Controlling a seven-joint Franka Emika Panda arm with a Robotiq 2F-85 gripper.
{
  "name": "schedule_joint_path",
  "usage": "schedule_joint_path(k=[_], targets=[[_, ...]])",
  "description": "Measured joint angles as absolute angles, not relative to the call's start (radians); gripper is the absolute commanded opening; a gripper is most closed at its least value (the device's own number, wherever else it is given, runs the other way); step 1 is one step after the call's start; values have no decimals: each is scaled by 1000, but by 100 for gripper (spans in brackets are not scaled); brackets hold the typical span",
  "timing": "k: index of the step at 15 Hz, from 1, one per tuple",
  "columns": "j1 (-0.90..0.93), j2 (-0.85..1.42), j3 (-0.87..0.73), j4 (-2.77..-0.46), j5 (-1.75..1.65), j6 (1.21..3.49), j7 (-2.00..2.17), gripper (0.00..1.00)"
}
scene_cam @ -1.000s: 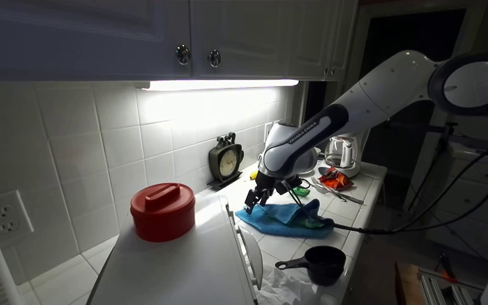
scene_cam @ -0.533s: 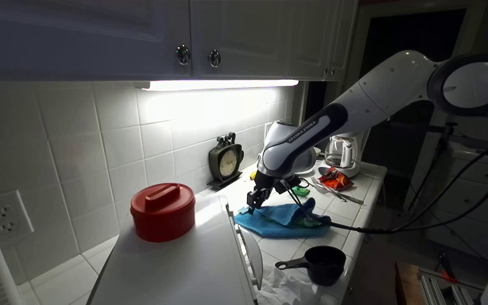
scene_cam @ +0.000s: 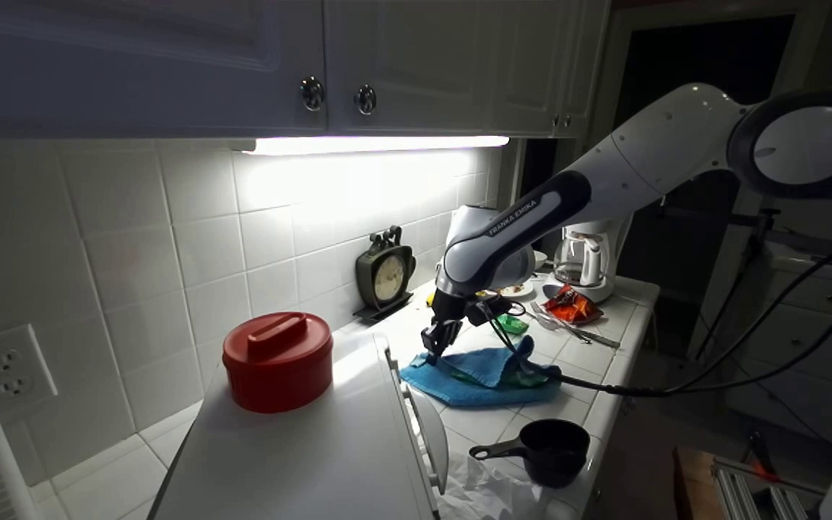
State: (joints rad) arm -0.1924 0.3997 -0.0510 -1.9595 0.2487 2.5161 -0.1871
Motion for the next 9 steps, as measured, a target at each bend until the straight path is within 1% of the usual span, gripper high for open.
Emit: schedule_joint_path(k=[5, 9], targets=[[-211, 380, -56, -1941, 250, 2504, -180, 3], [-231, 325, -91, -1932, 251, 2569, -116, 3]])
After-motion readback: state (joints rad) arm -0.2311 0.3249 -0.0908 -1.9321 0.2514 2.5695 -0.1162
